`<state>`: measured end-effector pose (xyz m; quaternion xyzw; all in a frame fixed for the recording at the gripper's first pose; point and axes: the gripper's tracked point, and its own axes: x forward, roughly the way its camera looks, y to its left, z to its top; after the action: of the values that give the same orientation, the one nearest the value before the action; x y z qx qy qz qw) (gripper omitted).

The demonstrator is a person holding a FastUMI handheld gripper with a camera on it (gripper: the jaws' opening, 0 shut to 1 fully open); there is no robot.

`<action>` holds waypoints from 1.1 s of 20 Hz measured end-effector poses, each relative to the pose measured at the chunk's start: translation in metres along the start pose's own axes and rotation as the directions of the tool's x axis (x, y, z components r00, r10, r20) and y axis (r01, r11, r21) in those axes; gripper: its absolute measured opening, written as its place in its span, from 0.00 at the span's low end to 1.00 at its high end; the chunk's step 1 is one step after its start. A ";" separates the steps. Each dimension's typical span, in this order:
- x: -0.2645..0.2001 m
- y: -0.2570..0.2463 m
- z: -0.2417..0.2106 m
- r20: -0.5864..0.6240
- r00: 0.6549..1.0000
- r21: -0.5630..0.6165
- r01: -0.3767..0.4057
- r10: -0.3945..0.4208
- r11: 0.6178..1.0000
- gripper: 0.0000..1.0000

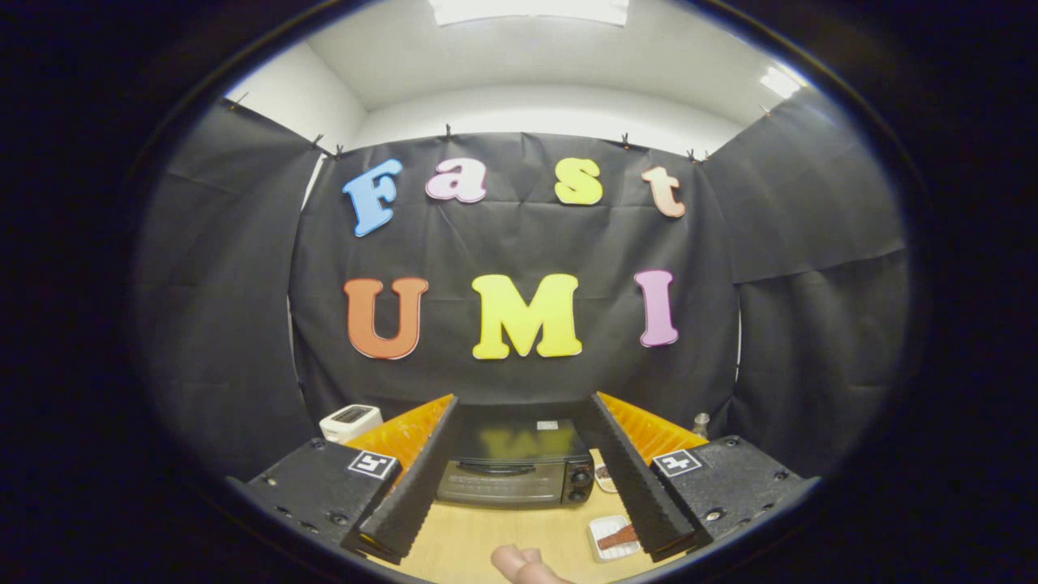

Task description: Open the toaster oven, put the food inside, and close the toaster oven door.

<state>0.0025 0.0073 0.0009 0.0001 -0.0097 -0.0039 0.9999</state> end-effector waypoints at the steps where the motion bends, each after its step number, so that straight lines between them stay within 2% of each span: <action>1: 0.002 0.000 -0.002 -0.002 1.000 0.006 -0.001 0.001 1.000 1.00; 5: 0.025 0.006 -0.016 -0.025 1.000 0.002 -0.013 0.013 1.000 1.00; 7: 0.046 0.017 -0.027 -0.034 0.998 -0.006 -0.045 0.045 0.999 1.00; 11: 0.104 0.020 -0.081 -0.125 0.991 -0.032 -0.053 0.048 0.998 1.00; 14: 0.151 0.023 -0.128 -0.237 0.969 0.013 -0.062 0.063 0.998 1.00; 18: 0.205 0.027 -0.192 -0.375 0.925 0.003 -0.063 0.060 0.998 1.00; 20: 0.216 0.034 -0.210 -0.410 0.908 0.037 -0.074 0.082 0.997 1.00; 22: 0.228 0.046 -0.213 -0.401 0.911 0.046 -0.086 0.097 0.995 1.00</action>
<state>0.2349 0.0516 -0.2078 0.0140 0.1960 0.0430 0.9796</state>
